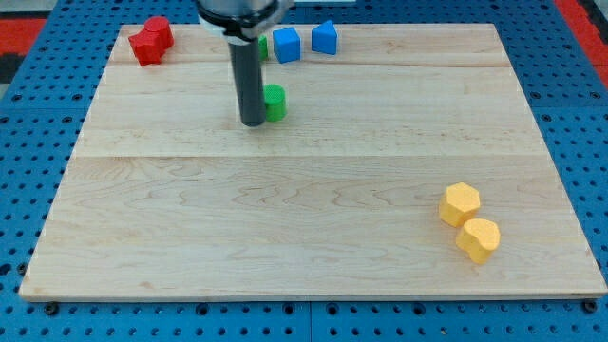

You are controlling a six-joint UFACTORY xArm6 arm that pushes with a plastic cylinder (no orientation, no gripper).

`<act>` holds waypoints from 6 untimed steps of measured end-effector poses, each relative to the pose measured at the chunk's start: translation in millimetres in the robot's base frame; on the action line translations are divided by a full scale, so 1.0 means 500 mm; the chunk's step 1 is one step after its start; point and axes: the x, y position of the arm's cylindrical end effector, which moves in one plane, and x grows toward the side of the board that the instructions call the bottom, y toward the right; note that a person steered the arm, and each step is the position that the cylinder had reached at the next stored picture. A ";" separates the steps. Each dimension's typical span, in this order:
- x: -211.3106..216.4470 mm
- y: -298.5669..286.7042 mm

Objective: Move green blocks towards the blue cube

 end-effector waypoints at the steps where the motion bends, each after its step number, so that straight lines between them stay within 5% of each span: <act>1: -0.003 0.060; 2: 0.089 0.080; 6: -0.156 0.096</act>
